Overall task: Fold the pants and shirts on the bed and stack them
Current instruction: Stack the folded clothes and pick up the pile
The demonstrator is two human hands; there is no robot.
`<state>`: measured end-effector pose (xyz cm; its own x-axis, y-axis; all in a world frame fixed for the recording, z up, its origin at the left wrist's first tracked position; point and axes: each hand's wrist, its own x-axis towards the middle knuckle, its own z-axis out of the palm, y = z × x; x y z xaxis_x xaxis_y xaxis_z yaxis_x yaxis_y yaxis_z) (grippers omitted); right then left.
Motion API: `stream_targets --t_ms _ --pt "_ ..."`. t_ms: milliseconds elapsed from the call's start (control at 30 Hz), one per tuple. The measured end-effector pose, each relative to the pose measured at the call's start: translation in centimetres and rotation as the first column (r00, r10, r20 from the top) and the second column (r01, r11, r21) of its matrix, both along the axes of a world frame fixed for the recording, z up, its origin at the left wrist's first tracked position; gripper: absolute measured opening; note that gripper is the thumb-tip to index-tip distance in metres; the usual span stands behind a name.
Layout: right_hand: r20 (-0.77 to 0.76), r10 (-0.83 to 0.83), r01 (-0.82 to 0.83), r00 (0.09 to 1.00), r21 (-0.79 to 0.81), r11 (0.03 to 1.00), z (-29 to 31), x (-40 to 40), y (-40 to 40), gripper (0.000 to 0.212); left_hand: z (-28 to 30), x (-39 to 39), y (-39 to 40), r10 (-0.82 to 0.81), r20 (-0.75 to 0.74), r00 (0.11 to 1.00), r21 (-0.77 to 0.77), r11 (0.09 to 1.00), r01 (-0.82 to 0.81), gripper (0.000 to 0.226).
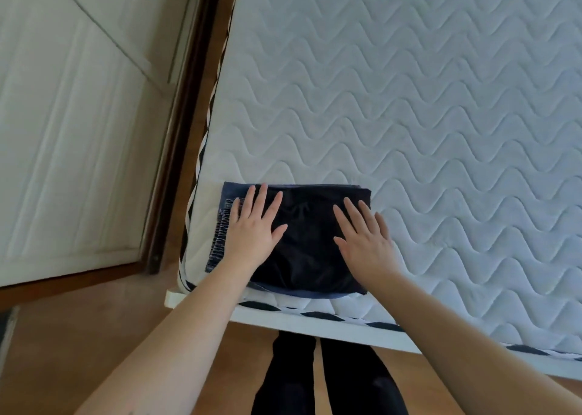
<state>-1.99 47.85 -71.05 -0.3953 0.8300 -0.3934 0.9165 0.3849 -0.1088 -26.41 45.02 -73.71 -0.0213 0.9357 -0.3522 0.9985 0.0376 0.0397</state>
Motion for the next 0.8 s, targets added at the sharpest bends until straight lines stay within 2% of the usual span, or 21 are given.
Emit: stream_targets --t_ms 133,200,233,300,367,433,533,633,733,800 --pt "-0.014 -0.069 0.068 0.998 -0.066 0.995 -4.6 0.9 1.6 0.065 -3.0 -1.3 -0.2 0.116 0.027 0.993 0.014 0.993 -0.117 0.094" --pt "-0.032 -0.138 0.134 0.99 -0.107 0.985 -6.0 1.4 2.1 0.072 -3.4 -1.5 -0.4 0.295 0.116 0.948 0.033 0.953 -0.301 0.11" --pt "-0.051 -0.182 0.175 0.982 -0.121 0.977 -6.5 1.6 2.2 0.076 -3.5 -1.8 -0.5 0.429 0.174 0.886 0.006 0.9 -0.436 0.12" --pt "-0.096 -0.282 0.267 0.954 -0.15 0.952 -6.8 1.9 2.2 0.086 -3.7 -2.5 -0.8 0.674 0.246 0.697 -0.133 0.736 -0.664 0.137" --pt "-0.143 -0.416 0.384 0.898 -0.208 0.9 -7.0 2.1 2.3 0.097 -4.1 -3.3 -0.9 0.793 0.258 0.553 -0.273 0.608 -0.745 0.146" --pt "-0.149 -0.573 0.508 0.806 -0.326 0.798 -7.2 2.3 2.7 0.103 -4.4 -4.0 -0.7 0.843 0.273 0.464 -0.363 0.537 -0.761 0.15" --pt "-0.114 -0.687 0.569 0.718 -0.472 0.673 -8.0 2.8 3.5 0.094 -4.9 -4.6 -0.3 0.874 0.349 0.337 -0.415 0.467 -0.781 0.147" --pt "-0.142 -0.827 0.591 0.544 -0.635 0.498 -8.7 3.2 4.3 0.085 -4.9 -5.5 -0.1 0.891 0.409 0.2 -0.507 0.404 -0.762 0.129" --pt "-0.125 -0.909 0.504 0.397 -0.798 0.33 -9.3 3.5 4.3 0.071 -4.1 -6.7 0.2 0.89 0.417 0.184 -0.613 0.425 -0.666 0.089" --pt "-0.132 -0.939 0.447 0.317 -0.853 0.271 -9.3 3.5 3.6 0.066 -3.6 -7.1 0.2 0.886 0.422 0.189 -0.646 0.441 -0.624 0.082"
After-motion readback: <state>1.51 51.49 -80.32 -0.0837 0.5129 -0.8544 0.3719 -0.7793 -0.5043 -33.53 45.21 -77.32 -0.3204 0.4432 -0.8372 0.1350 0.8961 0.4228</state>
